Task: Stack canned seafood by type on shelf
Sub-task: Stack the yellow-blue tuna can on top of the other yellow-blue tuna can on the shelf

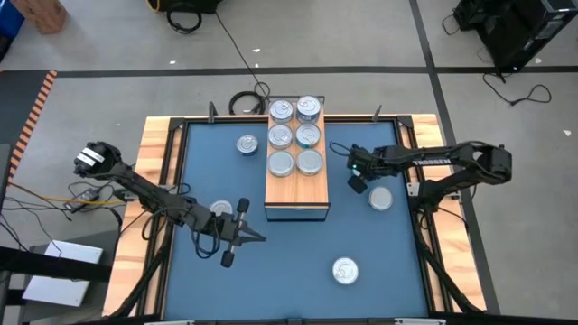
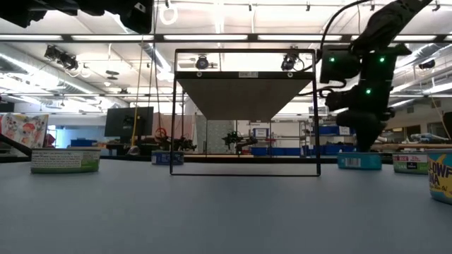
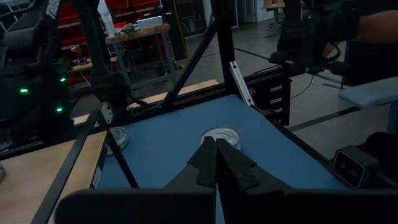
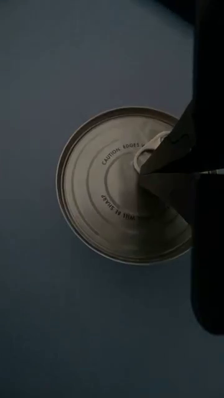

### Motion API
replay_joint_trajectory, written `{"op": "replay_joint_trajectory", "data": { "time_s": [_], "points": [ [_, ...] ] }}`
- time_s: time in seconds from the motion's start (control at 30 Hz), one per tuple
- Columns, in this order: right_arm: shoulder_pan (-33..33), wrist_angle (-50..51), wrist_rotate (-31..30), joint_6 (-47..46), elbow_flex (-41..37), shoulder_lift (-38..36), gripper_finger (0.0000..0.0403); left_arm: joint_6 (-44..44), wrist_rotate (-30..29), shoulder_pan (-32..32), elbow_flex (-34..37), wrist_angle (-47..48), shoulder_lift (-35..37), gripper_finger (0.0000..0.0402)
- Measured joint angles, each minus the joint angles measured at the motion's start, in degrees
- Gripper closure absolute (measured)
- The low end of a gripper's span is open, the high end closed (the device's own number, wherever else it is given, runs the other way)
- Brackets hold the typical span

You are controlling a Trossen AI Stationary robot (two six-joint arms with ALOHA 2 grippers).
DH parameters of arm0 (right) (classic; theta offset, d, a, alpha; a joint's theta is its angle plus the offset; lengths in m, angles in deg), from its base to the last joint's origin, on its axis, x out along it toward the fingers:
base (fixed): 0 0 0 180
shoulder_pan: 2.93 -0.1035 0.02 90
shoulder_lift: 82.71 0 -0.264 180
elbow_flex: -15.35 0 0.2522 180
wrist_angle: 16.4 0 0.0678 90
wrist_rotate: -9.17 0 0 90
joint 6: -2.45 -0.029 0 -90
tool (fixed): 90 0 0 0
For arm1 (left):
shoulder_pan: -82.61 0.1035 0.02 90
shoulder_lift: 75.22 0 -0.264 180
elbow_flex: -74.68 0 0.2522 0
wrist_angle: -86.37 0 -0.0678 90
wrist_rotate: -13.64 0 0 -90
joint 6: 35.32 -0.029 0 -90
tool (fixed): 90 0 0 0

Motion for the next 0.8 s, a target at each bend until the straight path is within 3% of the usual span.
{"op": "replay_joint_trajectory", "data": {
  "time_s": [0.37,0.8],
  "points": [
    [-13.0,2.3,10.8,-10.2,0.0,-1.6,0.0400,1.5,-2.0,-0.1,0.0,-0.2,0.0,0.0396],
    [-33.8,-2.1,16.4,-25.5,1.0,-1.8,0.0399,3.4,-2.2,-0.1,0.0,0.8,0.0,0.0396]
  ]
}}
